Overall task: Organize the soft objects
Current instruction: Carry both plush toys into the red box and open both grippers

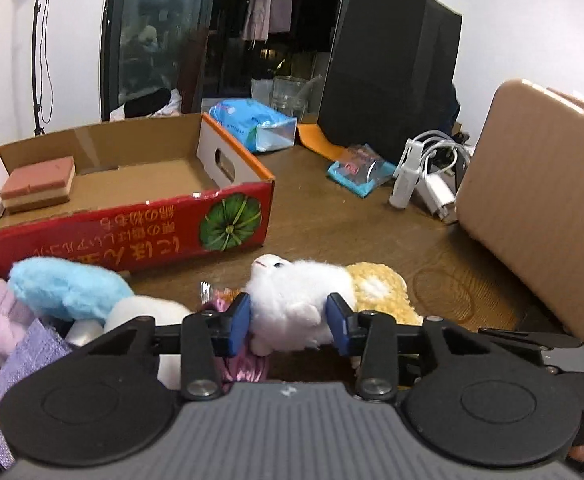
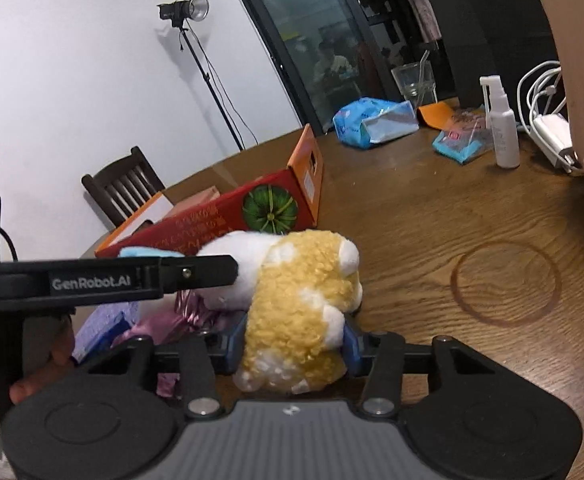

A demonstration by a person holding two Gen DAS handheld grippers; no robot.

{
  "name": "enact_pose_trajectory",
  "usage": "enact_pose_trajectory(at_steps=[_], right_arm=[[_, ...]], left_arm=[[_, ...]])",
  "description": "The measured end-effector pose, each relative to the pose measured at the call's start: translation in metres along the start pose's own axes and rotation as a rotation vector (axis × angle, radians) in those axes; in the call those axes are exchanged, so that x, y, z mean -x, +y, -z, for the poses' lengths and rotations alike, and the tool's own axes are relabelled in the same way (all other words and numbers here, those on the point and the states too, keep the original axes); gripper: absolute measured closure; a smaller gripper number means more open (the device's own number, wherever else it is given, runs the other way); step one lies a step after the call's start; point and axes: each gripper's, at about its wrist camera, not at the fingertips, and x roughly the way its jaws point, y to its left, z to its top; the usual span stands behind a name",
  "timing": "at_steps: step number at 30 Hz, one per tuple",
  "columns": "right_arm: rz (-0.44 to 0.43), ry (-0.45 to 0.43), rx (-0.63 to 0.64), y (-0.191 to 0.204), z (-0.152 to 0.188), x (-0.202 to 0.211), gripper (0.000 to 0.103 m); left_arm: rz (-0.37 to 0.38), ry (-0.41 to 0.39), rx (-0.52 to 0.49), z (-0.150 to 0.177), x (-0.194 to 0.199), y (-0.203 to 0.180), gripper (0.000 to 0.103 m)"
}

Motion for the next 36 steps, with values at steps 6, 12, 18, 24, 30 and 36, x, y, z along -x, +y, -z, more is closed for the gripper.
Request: enact_pose_trajectory(at_steps=[6, 12, 18, 24, 30, 36], right_arm=[[-0.044, -0.073, 0.069, 0.018, -0.039, 0.017, 0.058], [-0.084, -0.102, 0.167, 0.048, -0.122, -0.041, 0.058], [-0.02, 0.04, 0.2, 0.062, -0.201, -0.181, 0.058], [0.158, 0.166, 0.327, 0.079, -0.202, -0.266, 0.057], [0.249, 0.172, 0.397, 0.086, -0.193, -0.267, 0.048], [0.244, 0.109, 0.388, 0.088, -0.212, -0.242, 0.048]], left_arm=[[0.05, -0.146, 0.043, -0.043, 0.027, 0.022, 0.061], [0.055, -0.162, 0.094, -0.129, -0.006, 0.1, 0.059], [0.084, -0.027, 0.348, -0.169, -0.116, 0.206, 0.062], [0.025, 0.093, 0.368, -0.17, -0.178, 0.23, 0.062], [0.023, 0.09, 0.348, -0.17, -0.179, 0.232, 0.06], [-0.014, 0.041, 0.29, -0.176, -0.128, 0.219, 0.058]])
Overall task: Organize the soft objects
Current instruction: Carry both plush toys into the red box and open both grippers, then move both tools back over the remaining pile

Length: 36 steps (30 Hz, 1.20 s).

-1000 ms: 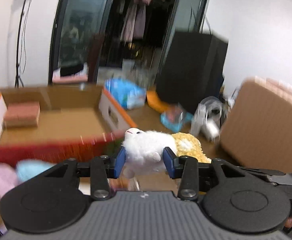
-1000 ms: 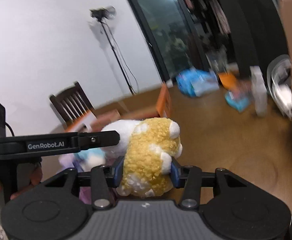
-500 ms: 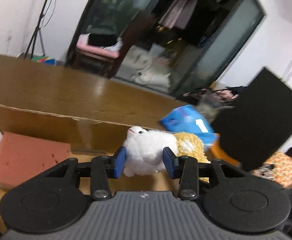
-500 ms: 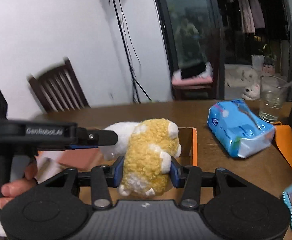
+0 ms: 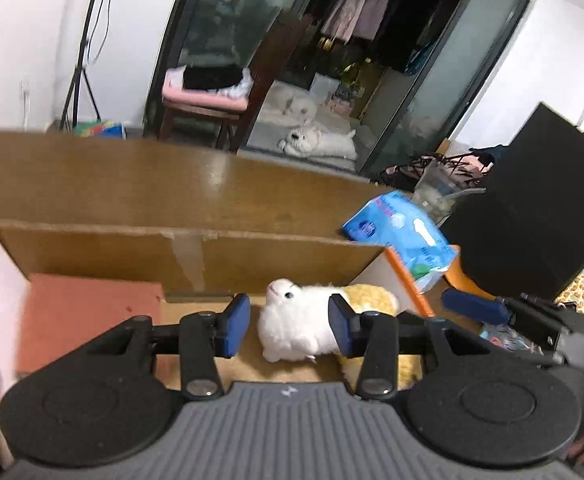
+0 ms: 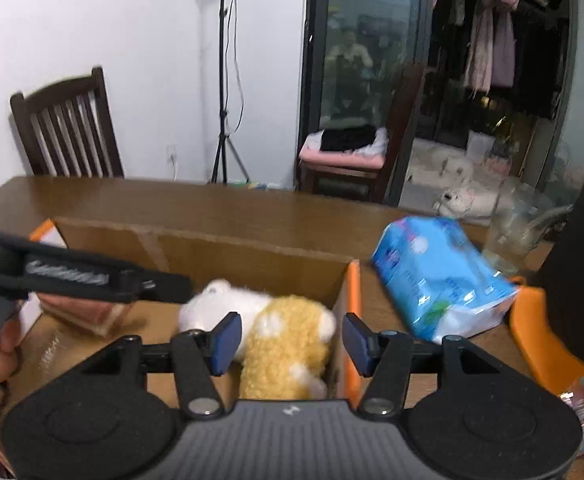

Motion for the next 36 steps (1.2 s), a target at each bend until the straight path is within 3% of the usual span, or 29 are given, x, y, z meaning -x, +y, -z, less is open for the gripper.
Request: enact_pose_trajectory(at_steps=[8, 10, 15, 20, 26, 30, 33, 36], right_arm=[[-0.021, -0.148, -0.044, -0.029, -0.001, 0.1, 0.036], [-0.028, -0.183, -0.053, -0.034, 0.008, 0.128, 0.032], [-0.08, -0.27, -0.075, -0.035, 0.047, 0.201, 0.026], [-0.153, -0.325, -0.076, -0.017, 0.112, 0.253, 0.023], [-0.224, -0.296, -0.056, 0.014, 0.206, 0.283, 0.022], [-0.253, -0.236, -0.107, 0.022, 0.261, 0.297, 0.023], [-0.276, -0.198, -0.122, 0.028, 0.285, 0.298, 0.023], [-0.255, -0.191, -0.073, 0.039, 0.288, 0.297, 0.024]], left_arm=[[-0.069, -0.147, -0.131, 0.021, 0.118, -0.039, 0.043], [-0.084, -0.186, -0.157, 0.032, 0.146, -0.047, 0.031], [-0.163, -0.272, -0.225, 0.089, 0.209, -0.068, 0.023], [-0.205, -0.386, -0.276, 0.182, 0.26, -0.086, 0.016], [-0.198, -0.414, -0.203, 0.284, 0.292, -0.091, 0.015], [-0.178, -0.356, -0.141, 0.334, 0.297, -0.088, 0.014], [-0.187, -0.312, -0.196, 0.349, 0.291, -0.097, 0.014], [-0.211, -0.34, -0.238, 0.35, 0.284, -0.106, 0.014]])
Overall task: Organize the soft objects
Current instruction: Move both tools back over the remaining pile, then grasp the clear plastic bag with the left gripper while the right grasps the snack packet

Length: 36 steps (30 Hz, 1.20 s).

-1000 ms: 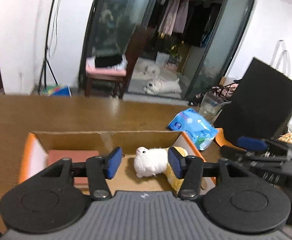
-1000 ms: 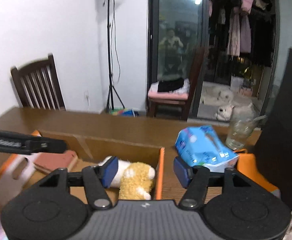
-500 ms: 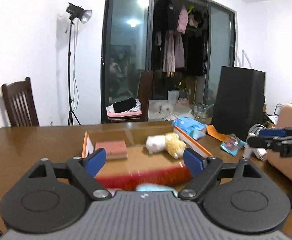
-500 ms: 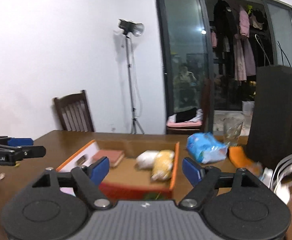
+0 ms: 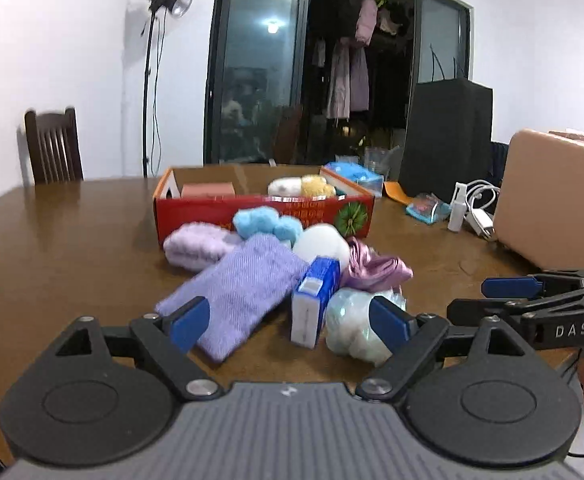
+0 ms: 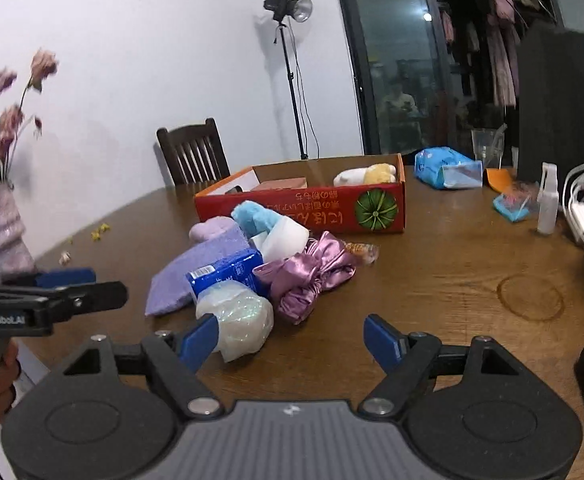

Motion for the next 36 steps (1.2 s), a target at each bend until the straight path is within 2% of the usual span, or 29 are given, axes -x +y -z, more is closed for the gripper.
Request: enact_pose_trajectory(at_steps=[2, 4, 8, 10, 12, 13, 15, 17, 21, 23, 24, 25, 26, 27, 33, 36], right_arm=[[0.006, -0.037, 0.014, 0.005, -0.002, -0.001, 0.026], [0.0, -0.066, -0.008, 0.004, -0.005, -0.004, 0.034], [0.039, -0.076, -0.068, -0.01, -0.001, -0.013, 0.044], [0.067, -0.081, -0.11, -0.023, -0.001, -0.019, 0.048], [0.092, -0.073, -0.138, -0.037, -0.004, -0.027, 0.049], [0.107, -0.069, -0.143, -0.043, -0.006, -0.032, 0.049], [0.128, -0.064, -0.141, -0.053, -0.012, -0.042, 0.049], [0.145, -0.046, -0.131, -0.061, -0.019, -0.054, 0.049], [0.168, 0.014, -0.058, -0.074, -0.035, -0.086, 0.049], [0.159, 0.036, -0.043, -0.078, -0.044, -0.1, 0.049], [0.153, 0.038, -0.034, -0.079, -0.049, -0.108, 0.049], [0.141, 0.048, -0.023, -0.081, -0.054, -0.118, 0.049], [0.132, 0.058, -0.013, -0.081, -0.059, -0.128, 0.049], [0.126, 0.062, -0.001, -0.081, -0.064, -0.137, 0.049], [0.076, 0.139, 0.036, -0.083, -0.073, -0.191, 0.065], [0.049, 0.155, 0.065, -0.077, -0.069, -0.194, 0.077]], left_arm=[[0.018, 0.004, 0.017, 0.001, -0.004, -0.001, 0.014], [0.039, 0.03, 0.029, 0.005, -0.012, -0.004, 0.015], [0.076, 0.095, 0.075, 0.014, -0.034, -0.012, 0.016], [0.066, 0.091, 0.093, 0.018, -0.044, -0.02, 0.025], [0.006, 0.062, 0.066, 0.018, -0.05, -0.032, 0.034], [-0.007, 0.047, 0.039, 0.018, -0.053, -0.039, 0.036], [0.028, 0.049, 0.001, 0.017, -0.06, -0.046, 0.035], [0.058, 0.095, -0.016, 0.016, -0.072, -0.048, 0.035], [0.076, 0.174, 0.018, 0.015, -0.095, -0.039, 0.035], [0.083, 0.196, 0.036, 0.013, -0.102, -0.036, 0.035], [0.092, 0.205, 0.046, 0.011, -0.105, -0.034, 0.04], [0.105, 0.209, 0.051, 0.01, -0.107, -0.032, 0.054], [0.12, 0.211, 0.053, 0.008, -0.108, -0.03, 0.062], [0.132, 0.215, 0.053, 0.006, -0.109, -0.028, 0.065], [0.116, 0.221, 0.047, 0.006, -0.105, -0.012, 0.068], [0.123, 0.226, 0.08, 0.004, -0.093, 0.003, 0.063]])
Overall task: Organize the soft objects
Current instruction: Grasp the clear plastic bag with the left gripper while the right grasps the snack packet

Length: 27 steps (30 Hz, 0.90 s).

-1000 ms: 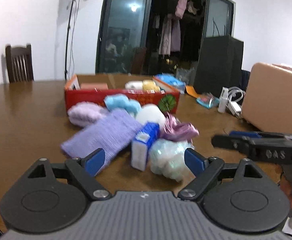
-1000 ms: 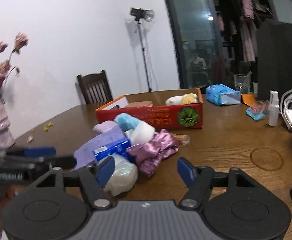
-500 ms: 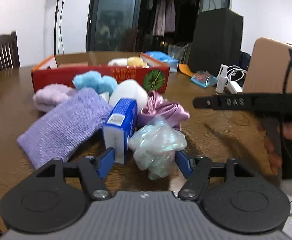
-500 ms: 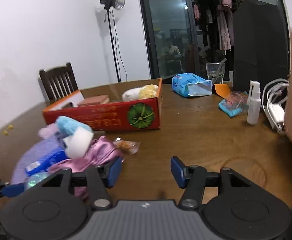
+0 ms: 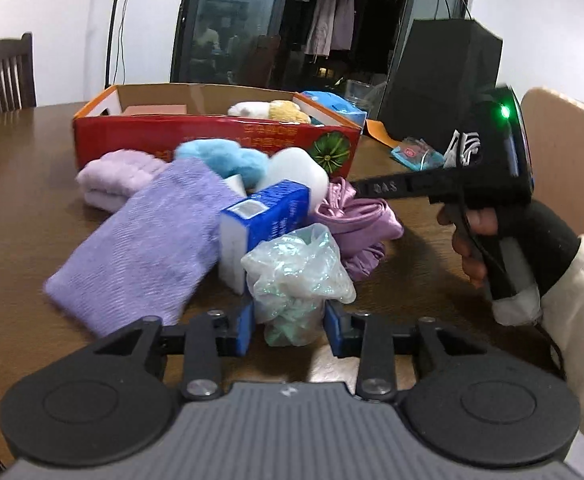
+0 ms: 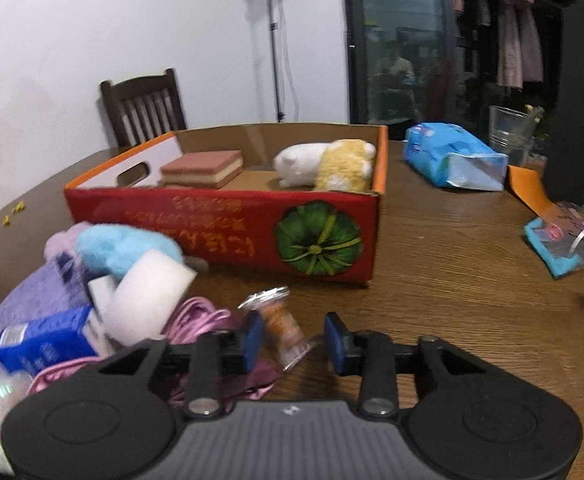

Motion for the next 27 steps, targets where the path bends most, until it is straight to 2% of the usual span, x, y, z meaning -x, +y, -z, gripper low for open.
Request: enact_pose_trajectory(at_steps=[2, 4, 8, 9, 10, 13, 16, 20, 21, 22, 24, 26, 27], right_arm=[[-0.005, 0.006, 0.02, 0.005, 0.003, 0.004, 0.081], [-0.002, 0.002, 0.013, 0.004, 0.008, 0.008, 0.082], [0.025, -0.007, -0.033, -0.005, 0.011, 0.011, 0.083], [0.033, -0.011, -0.036, -0.006, 0.011, 0.013, 0.083], [0.041, -0.018, -0.036, -0.006, 0.012, 0.017, 0.083], [0.074, -0.026, -0.029, -0.004, 0.02, 0.035, 0.083], [0.081, -0.013, -0.03, 0.002, 0.04, 0.061, 0.083], [0.002, 0.021, -0.067, 0.021, 0.073, 0.101, 0.083], [-0.011, 0.027, -0.067, 0.027, 0.078, 0.108, 0.082], [-0.024, 0.032, -0.06, 0.034, 0.083, 0.114, 0.082], [-0.041, 0.03, -0.049, 0.046, 0.091, 0.123, 0.082], [-0.048, 0.014, -0.043, 0.052, 0.093, 0.128, 0.075], [-0.044, 0.002, -0.047, 0.053, 0.092, 0.129, 0.071]], left_arm=[[0.006, -0.003, 0.01, 0.0, 0.008, 0.005, 0.052], [-0.006, -0.017, 0.013, -0.001, 0.012, 0.006, 0.035], [-0.021, -0.012, 0.022, -0.006, 0.003, 0.002, 0.035], [-0.014, -0.012, 0.027, -0.006, 0.001, 0.0, 0.038], [-0.012, -0.011, 0.028, -0.007, -0.001, -0.002, 0.045], [-0.012, -0.011, 0.041, -0.005, -0.006, -0.004, 0.058], [-0.005, -0.012, 0.044, -0.003, -0.006, -0.006, 0.062], [0.025, 0.001, 0.029, 0.002, 0.001, -0.009, 0.063], [0.036, 0.006, 0.023, 0.003, 0.003, -0.009, 0.061], [0.044, 0.006, 0.014, 0.004, 0.006, -0.01, 0.054], [0.028, 0.001, 0.003, 0.007, 0.009, -0.012, 0.05], [0.025, -0.005, -0.008, 0.008, 0.011, -0.014, 0.048], [0.023, -0.011, -0.002, 0.008, 0.012, -0.014, 0.044]])
